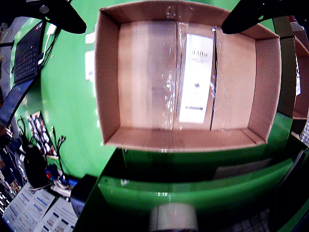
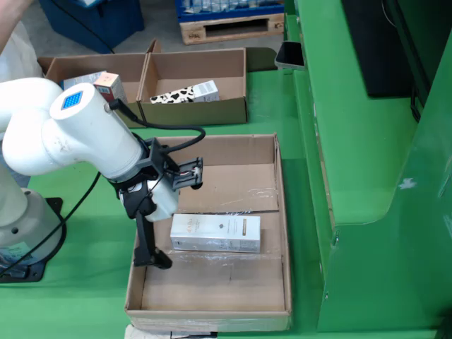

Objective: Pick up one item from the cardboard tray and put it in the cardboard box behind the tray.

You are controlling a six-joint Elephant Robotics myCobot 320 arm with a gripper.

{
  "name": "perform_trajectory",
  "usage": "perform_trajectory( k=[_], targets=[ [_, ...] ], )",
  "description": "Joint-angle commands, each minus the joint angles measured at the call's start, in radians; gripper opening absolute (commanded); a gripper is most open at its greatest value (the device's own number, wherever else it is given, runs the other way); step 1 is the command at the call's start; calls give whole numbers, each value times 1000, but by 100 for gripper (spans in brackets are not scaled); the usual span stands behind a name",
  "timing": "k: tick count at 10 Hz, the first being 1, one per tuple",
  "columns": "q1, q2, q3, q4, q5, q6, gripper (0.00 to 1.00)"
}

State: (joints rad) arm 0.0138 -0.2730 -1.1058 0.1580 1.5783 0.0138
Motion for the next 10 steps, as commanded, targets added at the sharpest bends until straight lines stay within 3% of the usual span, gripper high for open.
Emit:
perform_trajectory(
  k=[1,2,8,10],
  targets=[
    [3,0,64,1,-4,5,100],
    [4,-78,182,-39,-4,9,100],
    [9,-152,313,-103,-9,9,100],
    [8,-240,461,-167,-8,2,100]
  ],
)
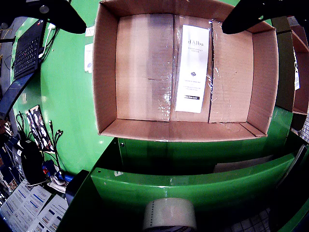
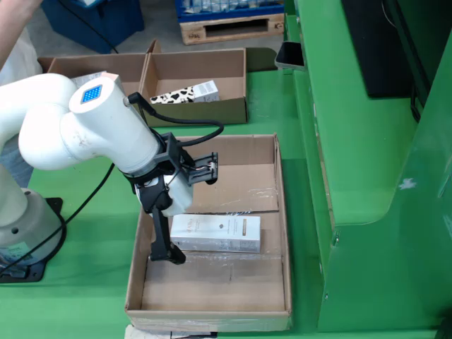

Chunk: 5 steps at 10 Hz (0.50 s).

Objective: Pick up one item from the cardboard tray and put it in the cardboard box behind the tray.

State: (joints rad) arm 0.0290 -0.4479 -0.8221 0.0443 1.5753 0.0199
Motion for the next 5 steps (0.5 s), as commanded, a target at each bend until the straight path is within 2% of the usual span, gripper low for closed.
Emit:
perform_trajectory(
  k=[1,2,5],
  targets=[
    [-7,-65,178,-53,-5,-4,100],
    [-10,-119,262,-88,-2,-9,100],
    [-10,-135,281,-90,-3,-8,100]
  ],
)
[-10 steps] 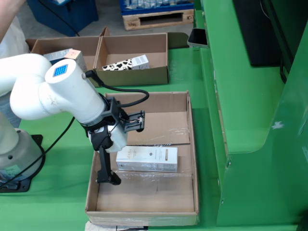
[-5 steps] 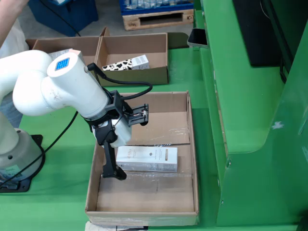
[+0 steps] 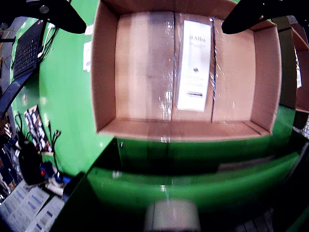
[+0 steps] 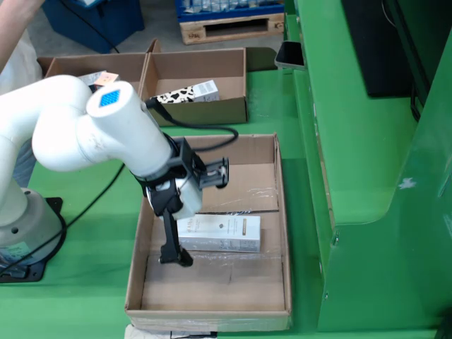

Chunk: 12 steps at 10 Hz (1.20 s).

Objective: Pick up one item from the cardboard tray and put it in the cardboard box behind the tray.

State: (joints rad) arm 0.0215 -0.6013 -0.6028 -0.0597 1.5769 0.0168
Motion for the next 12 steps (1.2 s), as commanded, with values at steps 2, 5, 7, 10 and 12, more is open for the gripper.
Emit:
perform_trajectory(
  k=[2,5,7,10,12],
  targets=[
    [-4,11,72,12,-3,-6,100],
    [-6,-22,125,-1,-5,-3,100],
    [-5,-80,233,-54,-7,-3,100],
    [2,-88,240,-56,-14,5,100],
    [-1,-274,603,-238,-14,4,100]
  ],
)
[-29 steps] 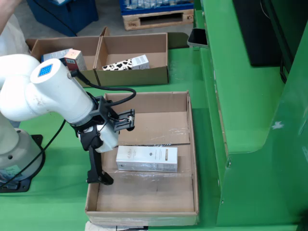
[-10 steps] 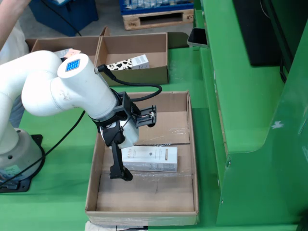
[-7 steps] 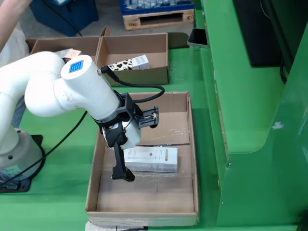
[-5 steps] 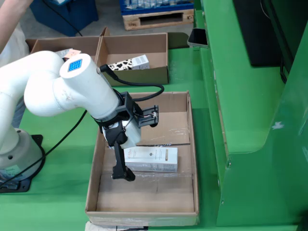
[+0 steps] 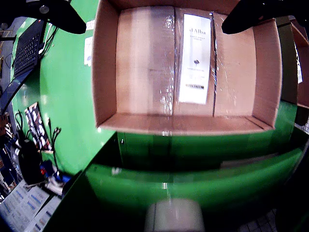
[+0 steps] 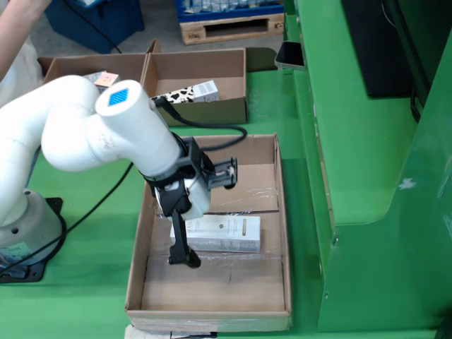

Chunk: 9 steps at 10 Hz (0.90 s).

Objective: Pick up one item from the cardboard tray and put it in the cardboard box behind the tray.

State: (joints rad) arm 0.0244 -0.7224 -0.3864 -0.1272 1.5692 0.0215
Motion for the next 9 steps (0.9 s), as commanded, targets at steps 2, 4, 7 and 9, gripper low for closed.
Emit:
perform_trajectory(
  k=[2,4,7,9],
  targets=[
    [-4,-153,386,-171,-6,-1,100],
    [-2,-165,386,-134,-11,4,100],
    [-2,-165,386,-134,-11,4,100],
    [-2,-165,386,-134,-11,4,100]
  ],
)
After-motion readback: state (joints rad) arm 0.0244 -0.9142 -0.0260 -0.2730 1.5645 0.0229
